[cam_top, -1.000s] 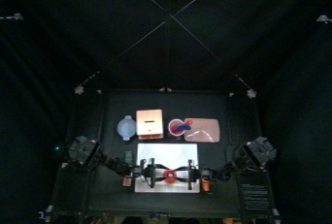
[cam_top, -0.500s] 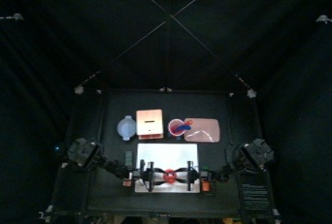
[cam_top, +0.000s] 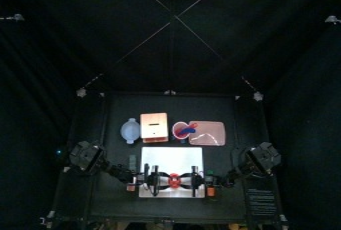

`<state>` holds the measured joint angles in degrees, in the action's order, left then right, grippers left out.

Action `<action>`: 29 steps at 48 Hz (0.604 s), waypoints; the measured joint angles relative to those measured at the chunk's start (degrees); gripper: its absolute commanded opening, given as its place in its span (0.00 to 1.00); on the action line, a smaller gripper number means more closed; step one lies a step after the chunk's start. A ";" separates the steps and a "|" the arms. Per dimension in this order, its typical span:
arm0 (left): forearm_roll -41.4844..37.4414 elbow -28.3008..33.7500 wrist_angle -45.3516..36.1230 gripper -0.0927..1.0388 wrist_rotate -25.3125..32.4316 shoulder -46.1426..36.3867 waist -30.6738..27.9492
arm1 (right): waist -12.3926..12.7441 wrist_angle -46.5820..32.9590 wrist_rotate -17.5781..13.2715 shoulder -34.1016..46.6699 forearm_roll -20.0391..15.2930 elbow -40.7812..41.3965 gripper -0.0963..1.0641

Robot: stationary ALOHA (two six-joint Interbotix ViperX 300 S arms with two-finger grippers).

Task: Get the cutter from the drawer then cut the dough then place the extra dough in the bowl
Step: Cut the dough

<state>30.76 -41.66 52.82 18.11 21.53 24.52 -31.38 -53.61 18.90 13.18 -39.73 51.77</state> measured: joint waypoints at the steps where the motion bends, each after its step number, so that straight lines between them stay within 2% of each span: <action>1: 0.00 0.09 0.00 0.79 0.00 0.00 0.00 | 0.00 0.35 0.00 0.00 -0.09 -0.09 0.73; 18: 0.00 0.09 -1.05 0.78 0.26 0.00 -0.09 | 0.26 2.64 0.44 0.09 -0.79 -0.97 0.72; 29: 0.09 0.18 -1.41 0.68 0.44 0.00 -0.09 | 0.35 2.64 0.62 0.00 -0.88 -0.79 0.63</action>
<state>30.85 -41.48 51.42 18.54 21.53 24.43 -31.03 -50.98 19.51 13.18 -40.61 50.98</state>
